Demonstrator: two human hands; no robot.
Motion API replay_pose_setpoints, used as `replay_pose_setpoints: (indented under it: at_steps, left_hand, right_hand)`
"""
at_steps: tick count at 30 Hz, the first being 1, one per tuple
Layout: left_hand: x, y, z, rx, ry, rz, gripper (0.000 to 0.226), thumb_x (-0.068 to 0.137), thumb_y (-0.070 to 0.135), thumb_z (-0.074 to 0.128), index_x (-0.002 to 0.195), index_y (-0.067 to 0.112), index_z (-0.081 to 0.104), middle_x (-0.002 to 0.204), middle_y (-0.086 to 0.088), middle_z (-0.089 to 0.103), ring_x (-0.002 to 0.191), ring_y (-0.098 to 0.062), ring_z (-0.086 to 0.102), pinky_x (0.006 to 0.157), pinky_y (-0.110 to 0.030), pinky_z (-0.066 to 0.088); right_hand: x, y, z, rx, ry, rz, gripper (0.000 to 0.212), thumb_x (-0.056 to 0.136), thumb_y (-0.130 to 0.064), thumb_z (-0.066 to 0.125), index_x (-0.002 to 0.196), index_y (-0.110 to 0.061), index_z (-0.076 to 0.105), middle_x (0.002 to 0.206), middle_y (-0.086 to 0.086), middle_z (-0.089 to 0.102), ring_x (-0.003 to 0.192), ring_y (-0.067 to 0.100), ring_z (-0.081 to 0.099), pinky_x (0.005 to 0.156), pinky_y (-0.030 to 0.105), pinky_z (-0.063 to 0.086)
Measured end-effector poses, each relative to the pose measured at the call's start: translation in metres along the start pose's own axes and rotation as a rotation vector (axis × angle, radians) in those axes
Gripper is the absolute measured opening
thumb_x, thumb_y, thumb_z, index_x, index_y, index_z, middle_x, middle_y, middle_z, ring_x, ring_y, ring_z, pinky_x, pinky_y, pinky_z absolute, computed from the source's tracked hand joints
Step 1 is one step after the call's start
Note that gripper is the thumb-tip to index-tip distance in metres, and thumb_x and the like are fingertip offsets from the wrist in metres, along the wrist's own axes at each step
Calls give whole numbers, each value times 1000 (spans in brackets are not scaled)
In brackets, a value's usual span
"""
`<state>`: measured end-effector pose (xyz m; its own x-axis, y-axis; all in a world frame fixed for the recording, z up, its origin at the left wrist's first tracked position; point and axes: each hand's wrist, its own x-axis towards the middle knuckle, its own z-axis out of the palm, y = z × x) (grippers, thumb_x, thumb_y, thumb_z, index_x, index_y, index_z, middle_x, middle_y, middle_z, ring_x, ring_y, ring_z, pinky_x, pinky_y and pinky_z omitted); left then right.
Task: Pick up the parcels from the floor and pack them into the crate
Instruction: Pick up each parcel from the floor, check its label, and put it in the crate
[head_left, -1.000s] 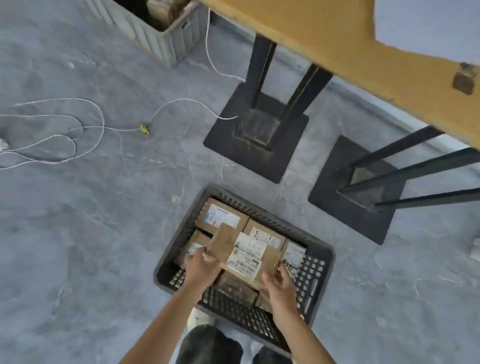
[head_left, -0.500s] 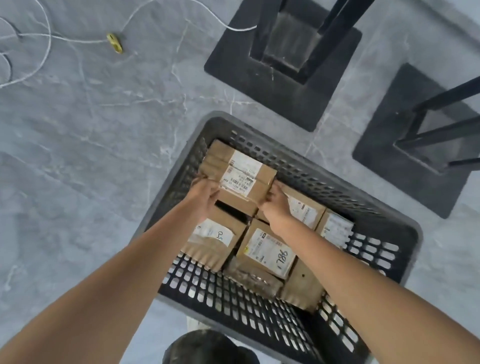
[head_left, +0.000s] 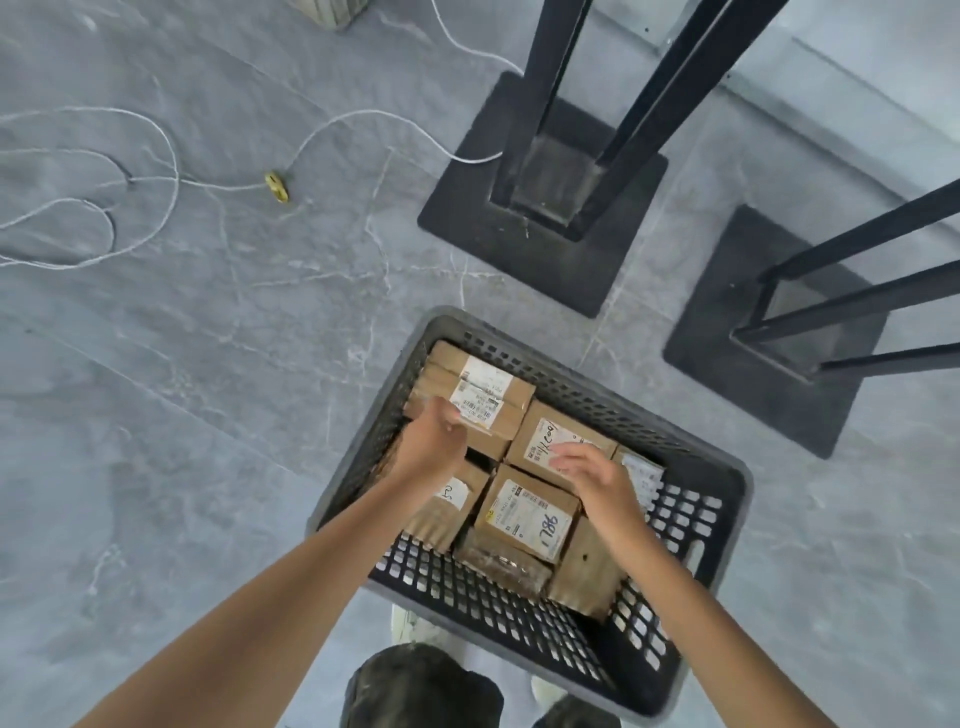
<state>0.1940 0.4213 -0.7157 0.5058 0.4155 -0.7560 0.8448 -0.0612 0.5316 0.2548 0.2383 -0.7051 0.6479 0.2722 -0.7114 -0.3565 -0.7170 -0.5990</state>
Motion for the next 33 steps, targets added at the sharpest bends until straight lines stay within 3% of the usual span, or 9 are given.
replay_pose_setpoints:
  at_steps: [2, 6, 11, 14, 16, 18, 21, 28, 33]
  left_hand:
    - [-31, 31, -25, 44, -2, 76, 27, 96, 10, 39, 121, 13, 50, 119, -5, 59, 69, -6, 51, 49, -15, 37]
    - [-107, 112, -90, 216, -55, 218, 25, 94, 10, 39, 110, 16, 57, 106, -2, 60, 71, -9, 53, 58, -22, 41]
    - [-220, 244, -170, 312, -12, 442, 16, 91, 16, 44, 96, 27, 56, 101, -3, 64, 86, -19, 60, 66, -27, 46]
    - [-301, 319, -194, 467, -15, 602, 18, 94, 16, 41, 104, 23, 54, 98, -2, 62, 72, -16, 58, 54, -23, 43]
    - [-356, 363, -209, 737, 10, 750, 22, 96, 20, 39, 115, 23, 51, 107, 3, 58, 85, -15, 59, 69, -26, 48]
    - [-410, 407, -222, 963, 91, 914, 26, 97, 23, 39, 122, 28, 46, 119, 7, 51, 108, -15, 53, 87, -30, 45]
    - [-481, 467, -226, 941, 170, 1073, 29, 97, 22, 40, 126, 27, 45, 126, 10, 50, 114, -12, 51, 91, -28, 44]
    - [-603, 553, -118, 707, 115, 1324, 23, 96, 21, 45, 118, 28, 50, 114, 9, 56, 100, -11, 57, 83, -34, 50]
    - [-664, 591, 14, 573, 0, 1444, 22, 96, 22, 46, 117, 26, 52, 108, 11, 57, 98, -9, 57, 80, -30, 50]
  right_hand:
    - [-29, -32, -34, 41, 9, -35, 21, 96, -14, 45, 102, -26, 62, 104, -5, 69, 102, 11, 63, 97, 34, 48]
    - [-90, -113, -106, 92, 97, -112, 23, 97, -11, 44, 105, -24, 61, 101, -3, 70, 101, 17, 65, 96, 38, 48]
    - [-194, -242, -180, 111, 127, -321, 24, 98, -18, 43, 107, -28, 63, 95, -8, 72, 92, 5, 67, 97, 36, 48]
    - [-282, -294, -228, 75, 245, -476, 24, 100, -24, 40, 104, -39, 59, 93, -16, 71, 90, 3, 66, 90, 42, 51]
    - [-345, -311, -266, 62, 380, -566, 25, 99, -22, 41, 103, -39, 59, 90, -22, 71, 87, 8, 67, 87, 38, 52]
    - [-411, -311, -307, 107, 528, -659, 30, 96, -16, 44, 100, -39, 62, 88, -22, 71, 88, 0, 66, 86, 21, 50]
    - [-489, -297, -368, 124, 732, -701, 43, 94, -6, 45, 96, -47, 60, 83, -16, 72, 88, -3, 66, 78, 6, 45]
    - [-580, -223, -500, 296, 962, -769, 43, 97, -3, 43, 95, -41, 64, 87, -1, 73, 89, 18, 68, 77, 28, 50]
    - [-618, -146, -586, 409, 1021, -804, 40, 97, 5, 37, 97, -21, 67, 85, 6, 72, 89, 26, 68, 83, 41, 51]
